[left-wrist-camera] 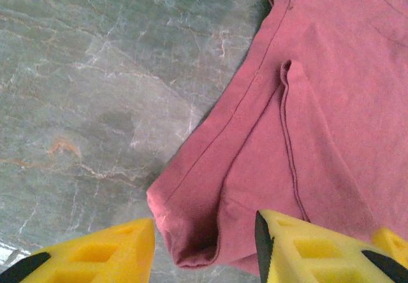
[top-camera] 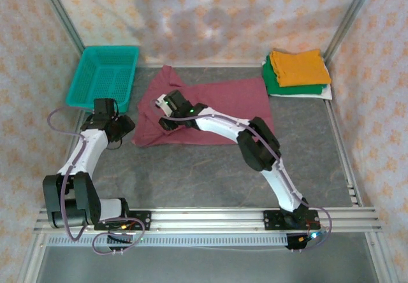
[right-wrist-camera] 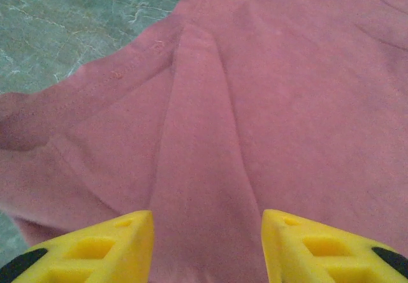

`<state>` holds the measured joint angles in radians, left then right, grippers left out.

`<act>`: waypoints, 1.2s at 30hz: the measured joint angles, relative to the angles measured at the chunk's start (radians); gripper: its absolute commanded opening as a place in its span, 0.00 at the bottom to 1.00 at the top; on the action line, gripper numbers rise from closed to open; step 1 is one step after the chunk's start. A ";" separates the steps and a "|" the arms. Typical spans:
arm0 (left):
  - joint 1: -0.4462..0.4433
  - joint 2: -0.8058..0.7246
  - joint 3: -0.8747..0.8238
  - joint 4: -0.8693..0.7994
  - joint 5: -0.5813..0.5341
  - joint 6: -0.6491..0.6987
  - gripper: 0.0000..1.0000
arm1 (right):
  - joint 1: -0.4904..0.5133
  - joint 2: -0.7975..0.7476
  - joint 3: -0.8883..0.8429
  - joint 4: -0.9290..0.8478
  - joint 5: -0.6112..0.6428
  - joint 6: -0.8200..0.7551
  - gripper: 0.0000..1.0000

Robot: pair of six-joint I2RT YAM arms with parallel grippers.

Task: Fold and stack the t-shirts

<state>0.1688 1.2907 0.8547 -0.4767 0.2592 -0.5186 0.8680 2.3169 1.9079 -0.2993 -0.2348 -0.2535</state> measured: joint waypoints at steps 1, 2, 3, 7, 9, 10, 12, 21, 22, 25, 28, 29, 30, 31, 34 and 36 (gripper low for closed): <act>0.000 -0.005 -0.005 -0.001 0.000 0.003 0.46 | 0.005 0.024 0.029 -0.010 0.000 -0.004 0.47; 0.002 -0.011 -0.011 -0.001 0.003 0.005 0.46 | 0.011 0.057 0.070 -0.025 0.003 -0.010 0.47; 0.002 -0.018 -0.016 -0.002 0.007 0.008 0.46 | 0.017 0.089 0.112 -0.043 0.006 -0.014 0.47; 0.002 -0.030 -0.031 -0.002 0.029 0.018 0.47 | 0.035 0.184 0.232 -0.092 0.023 -0.033 0.46; 0.002 -0.030 -0.042 0.000 0.041 0.019 0.47 | 0.043 0.212 0.252 -0.108 0.031 -0.039 0.44; 0.002 -0.030 -0.050 0.001 0.045 0.019 0.47 | 0.046 0.219 0.254 -0.112 0.033 -0.040 0.43; 0.002 -0.030 -0.067 0.002 0.052 0.019 0.48 | 0.051 0.236 0.262 -0.121 0.042 -0.040 0.37; 0.002 -0.029 -0.080 0.013 0.075 0.019 0.48 | 0.054 0.265 0.333 -0.151 0.148 -0.029 0.15; 0.002 -0.029 -0.080 0.014 0.075 0.019 0.48 | 0.054 0.265 0.333 -0.153 0.159 -0.025 0.14; 0.002 -0.029 -0.080 0.018 0.075 0.019 0.48 | 0.054 0.265 0.337 -0.158 0.190 -0.012 0.09; 0.002 -0.029 -0.084 0.023 0.075 0.019 0.48 | 0.049 0.270 0.358 -0.166 0.213 0.001 0.09; 0.002 -0.029 -0.087 0.024 0.075 0.019 0.48 | 0.045 0.272 0.368 -0.172 0.217 0.010 0.08; 0.002 -0.028 -0.090 0.025 0.075 0.019 0.48 | 0.041 0.273 0.377 -0.174 0.220 0.018 0.07; 0.002 -0.027 -0.092 0.025 0.075 0.019 0.48 | 0.037 0.274 0.384 -0.176 0.221 0.026 0.01; 0.002 -0.021 -0.093 0.027 0.075 0.019 0.48 | 0.015 0.274 0.404 -0.182 0.220 0.048 0.00; 0.002 -0.014 -0.093 0.033 0.075 0.019 0.49 | 0.000 0.275 0.414 -0.183 0.220 0.055 0.00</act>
<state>0.1711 1.2766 0.7616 -0.4435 0.3340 -0.4995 0.8680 2.5916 2.3219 -0.4828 -0.0143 -0.1989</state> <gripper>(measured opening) 0.484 0.046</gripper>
